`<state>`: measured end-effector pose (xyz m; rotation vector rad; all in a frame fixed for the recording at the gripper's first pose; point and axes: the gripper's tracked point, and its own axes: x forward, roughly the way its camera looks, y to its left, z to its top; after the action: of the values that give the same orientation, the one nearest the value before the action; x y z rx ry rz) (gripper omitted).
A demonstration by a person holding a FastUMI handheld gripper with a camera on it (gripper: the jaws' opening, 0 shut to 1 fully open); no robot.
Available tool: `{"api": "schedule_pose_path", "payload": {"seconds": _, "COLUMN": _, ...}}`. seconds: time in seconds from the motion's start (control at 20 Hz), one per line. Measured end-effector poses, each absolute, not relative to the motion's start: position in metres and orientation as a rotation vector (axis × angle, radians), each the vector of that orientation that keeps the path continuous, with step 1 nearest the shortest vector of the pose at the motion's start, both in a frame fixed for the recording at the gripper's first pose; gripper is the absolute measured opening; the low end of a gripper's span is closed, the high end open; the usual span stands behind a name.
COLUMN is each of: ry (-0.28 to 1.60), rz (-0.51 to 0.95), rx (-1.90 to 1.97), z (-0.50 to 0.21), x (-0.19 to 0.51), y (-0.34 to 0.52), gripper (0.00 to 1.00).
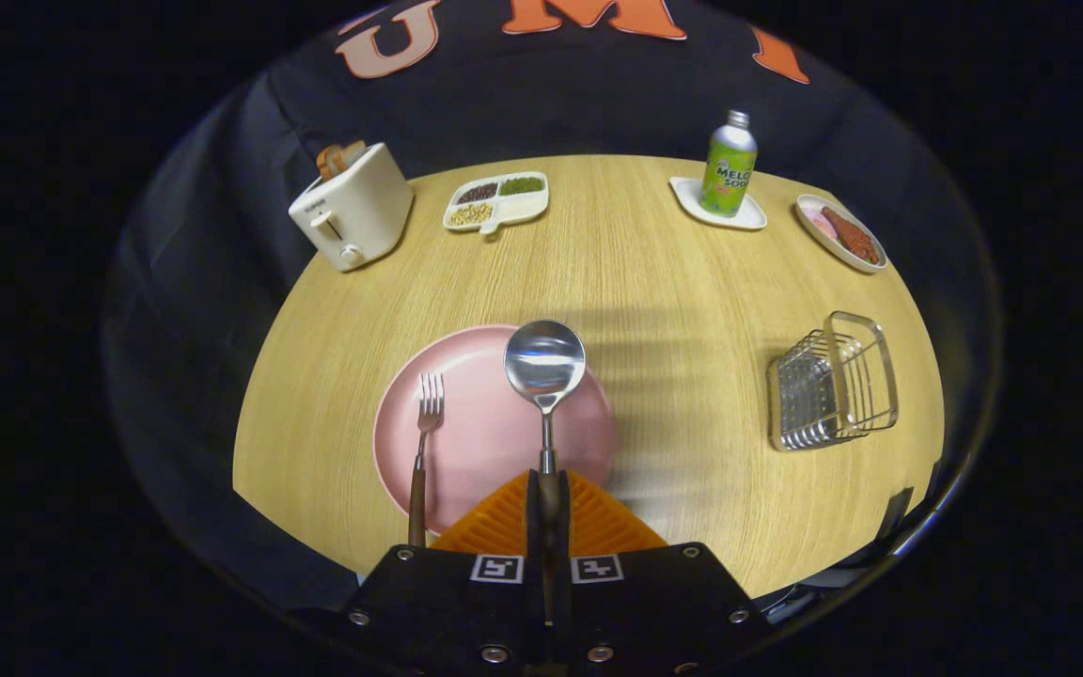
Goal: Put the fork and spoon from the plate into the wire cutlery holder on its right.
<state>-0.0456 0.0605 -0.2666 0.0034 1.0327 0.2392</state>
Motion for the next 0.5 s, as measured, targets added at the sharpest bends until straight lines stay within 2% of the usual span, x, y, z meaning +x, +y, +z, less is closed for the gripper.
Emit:
{"api": "schedule_pose_path", "payload": {"seconds": 0.25, "ry": 0.903, "rz": 0.174, "rx": 0.022, "z": -0.214, "x": -0.025, "y": 0.004, "gripper": 0.04}}
{"api": "schedule_pose_path", "payload": {"seconds": 0.5, "ry": 0.847, "rz": 0.101, "rx": 0.021, "z": -0.192, "x": -0.021, "y": -0.048, "gripper": 0.04}}
